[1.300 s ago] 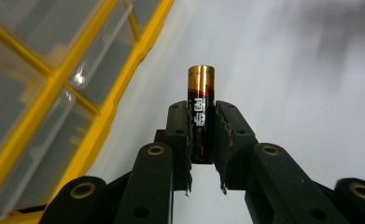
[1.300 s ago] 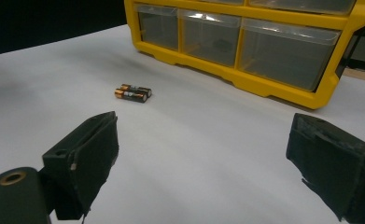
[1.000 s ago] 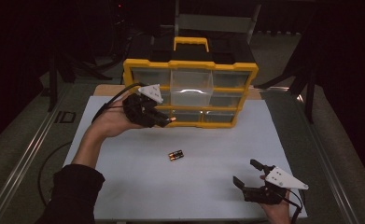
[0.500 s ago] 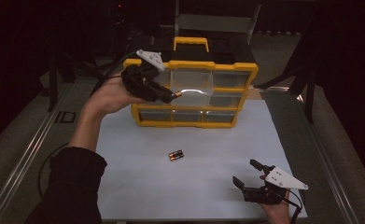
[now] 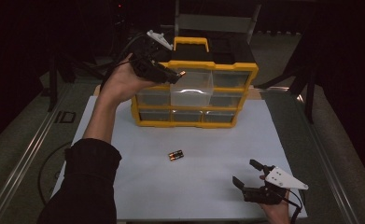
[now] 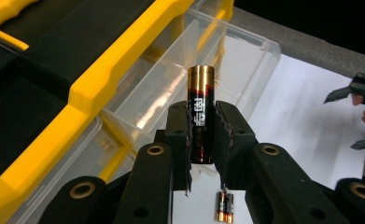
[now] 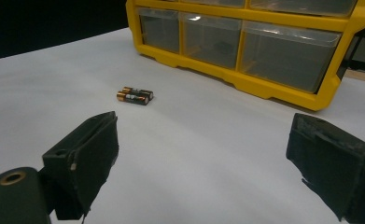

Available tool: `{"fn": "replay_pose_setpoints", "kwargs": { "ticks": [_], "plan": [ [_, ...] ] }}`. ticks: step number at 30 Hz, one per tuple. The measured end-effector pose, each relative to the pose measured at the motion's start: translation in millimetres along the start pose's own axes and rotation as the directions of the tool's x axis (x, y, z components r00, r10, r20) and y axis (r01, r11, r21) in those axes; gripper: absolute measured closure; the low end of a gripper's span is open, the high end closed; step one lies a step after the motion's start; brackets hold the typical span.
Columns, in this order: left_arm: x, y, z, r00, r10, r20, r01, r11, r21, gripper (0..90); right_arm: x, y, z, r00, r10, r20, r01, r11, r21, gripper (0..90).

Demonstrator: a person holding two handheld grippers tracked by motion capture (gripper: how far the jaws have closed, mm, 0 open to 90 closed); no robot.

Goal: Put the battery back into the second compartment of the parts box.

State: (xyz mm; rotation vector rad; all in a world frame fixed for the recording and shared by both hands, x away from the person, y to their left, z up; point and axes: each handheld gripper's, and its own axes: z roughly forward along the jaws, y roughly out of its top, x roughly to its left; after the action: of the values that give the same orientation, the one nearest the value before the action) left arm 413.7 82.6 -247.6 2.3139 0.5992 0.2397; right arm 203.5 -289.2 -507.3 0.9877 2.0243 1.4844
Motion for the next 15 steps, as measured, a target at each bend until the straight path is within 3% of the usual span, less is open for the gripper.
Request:
{"fn": "replay_pose_setpoints", "kwargs": {
  "ticks": [5,6,7,10,11,12,15],
  "plan": [
    [1.0,0.7,6.5,0.9997,-0.013,-0.022,0.013,0.9999,0.005,76.9,-0.4,0.1,-0.5,1.0000,0.004,-0.001,-0.004,1.000,-0.001,8.8],
    [1.4,0.6,6.7,0.9991,-0.021,-0.037,0.021,0.9998,0.000,67.2,-0.3,0.1,-0.7,1.0000,0.005,-0.001,-0.005,1.000,-0.001,8.8],
    [1.5,0.2,6.7,0.9983,-0.039,-0.042,0.039,0.9991,-0.018,67.2,-0.3,0.1,-0.7,1.0000,0.005,-0.001,-0.005,1.000,-0.001,8.8],
    [0.5,-1.9,6.1,0.9948,-0.055,-0.085,0.053,0.9982,-0.027,32.6,-0.4,0.2,-0.9,1.0000,0.004,0.001,-0.004,1.000,-0.003,8.8],
    [-0.7,-2.7,6.5,0.9922,-0.046,-0.116,0.045,0.9989,-0.017,12.3,-0.5,0.1,-1.0,1.0000,0.000,0.003,0.000,1.000,-0.005,8.8],
    [-1.3,-3.6,6.6,0.9899,-0.045,-0.134,0.044,0.9990,-0.007,12.3,-0.5,0.1,-1.0,1.0000,0.000,0.003,0.000,1.000,-0.005,8.8],
    [-0.8,-8.3,5.5,0.9883,-0.061,-0.140,0.060,0.9982,-0.008,3.0,-0.3,0.2,-1.0,1.0000,0.003,0.002,-0.003,1.000,-0.004,8.8]
  ]
}}
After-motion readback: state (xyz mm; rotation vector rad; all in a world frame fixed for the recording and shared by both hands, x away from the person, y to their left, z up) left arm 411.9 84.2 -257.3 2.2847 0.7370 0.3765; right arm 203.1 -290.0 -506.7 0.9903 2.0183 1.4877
